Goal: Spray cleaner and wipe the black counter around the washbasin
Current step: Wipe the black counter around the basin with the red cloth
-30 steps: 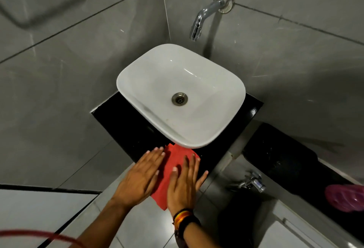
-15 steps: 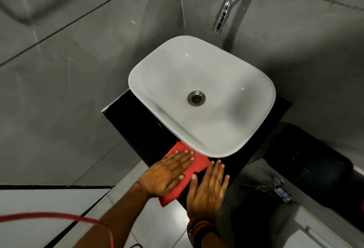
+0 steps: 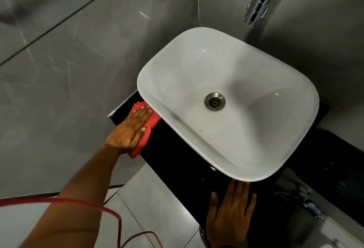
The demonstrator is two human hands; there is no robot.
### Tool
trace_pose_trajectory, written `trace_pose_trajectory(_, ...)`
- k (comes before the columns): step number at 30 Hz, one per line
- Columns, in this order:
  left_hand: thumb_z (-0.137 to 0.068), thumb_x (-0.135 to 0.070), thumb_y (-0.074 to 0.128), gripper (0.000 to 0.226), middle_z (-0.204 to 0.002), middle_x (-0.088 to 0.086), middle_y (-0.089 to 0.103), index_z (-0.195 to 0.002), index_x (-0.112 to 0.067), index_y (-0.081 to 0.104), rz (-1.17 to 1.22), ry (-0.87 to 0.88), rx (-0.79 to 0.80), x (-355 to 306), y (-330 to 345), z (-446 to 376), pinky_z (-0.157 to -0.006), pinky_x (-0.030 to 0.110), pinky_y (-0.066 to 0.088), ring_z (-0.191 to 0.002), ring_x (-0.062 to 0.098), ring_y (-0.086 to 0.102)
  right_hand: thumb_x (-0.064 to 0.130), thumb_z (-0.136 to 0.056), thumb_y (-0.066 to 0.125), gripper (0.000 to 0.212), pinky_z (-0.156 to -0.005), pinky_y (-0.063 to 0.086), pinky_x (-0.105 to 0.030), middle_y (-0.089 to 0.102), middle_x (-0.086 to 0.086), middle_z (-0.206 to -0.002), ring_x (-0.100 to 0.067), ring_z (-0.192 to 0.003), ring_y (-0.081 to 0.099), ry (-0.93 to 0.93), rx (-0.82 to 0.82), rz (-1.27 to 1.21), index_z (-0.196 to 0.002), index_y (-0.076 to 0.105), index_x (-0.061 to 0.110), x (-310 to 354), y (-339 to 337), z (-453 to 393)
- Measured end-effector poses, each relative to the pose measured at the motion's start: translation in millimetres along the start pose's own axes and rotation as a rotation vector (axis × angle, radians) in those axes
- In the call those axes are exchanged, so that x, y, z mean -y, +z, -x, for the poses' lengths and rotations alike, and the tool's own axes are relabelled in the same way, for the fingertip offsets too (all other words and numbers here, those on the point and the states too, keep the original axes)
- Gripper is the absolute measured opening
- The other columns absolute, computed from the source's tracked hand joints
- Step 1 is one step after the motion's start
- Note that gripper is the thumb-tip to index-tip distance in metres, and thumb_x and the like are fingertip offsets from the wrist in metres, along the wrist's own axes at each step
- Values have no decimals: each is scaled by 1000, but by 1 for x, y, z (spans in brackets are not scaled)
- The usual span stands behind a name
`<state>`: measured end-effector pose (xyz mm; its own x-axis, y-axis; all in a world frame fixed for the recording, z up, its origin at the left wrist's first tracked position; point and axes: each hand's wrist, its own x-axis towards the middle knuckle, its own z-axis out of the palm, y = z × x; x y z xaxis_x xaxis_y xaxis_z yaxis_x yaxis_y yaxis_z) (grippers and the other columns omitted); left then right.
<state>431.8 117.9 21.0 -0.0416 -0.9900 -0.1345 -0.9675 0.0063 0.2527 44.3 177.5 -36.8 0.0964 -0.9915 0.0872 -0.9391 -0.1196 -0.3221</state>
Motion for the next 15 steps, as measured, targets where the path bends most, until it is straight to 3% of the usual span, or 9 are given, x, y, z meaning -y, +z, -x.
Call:
trace_pose_trajectory(4, -103, -32, 30, 66, -165, 25, 35, -155, 9, 35, 58, -188, -130, 16, 2, 1, -124, 68, 25, -156, 43, 29, 51, -103, 28, 76, -130, 8, -54, 45, -27, -158, -42, -151, 37, -6, -13, 7, -151, 45, -7, -1, 1, 1)
trace_pose_trajectory(9, -103, -32, 28, 67, -165, 27, 33, -155, 9, 34, 116, -422, -289, 8, 16, 10, -129, 59, 19, -157, 43, 27, 44, -96, 42, 75, -128, 15, -58, 46, -27, -157, -42, -151, 38, -18, -17, 18, -150, 45, -7, 0, -1, 1)
trace_pose_trajectory(15, -100, -29, 26, 69, -170, 27, 20, -159, 6, 25, 215, -702, -372, -45, 28, 5, -133, 49, 7, -161, 41, 15, 46, -103, 33, 73, -128, 16, -59, 41, -27, -161, -41, -154, 33, -30, 28, 14, -153, 40, -7, 2, -9, 0)
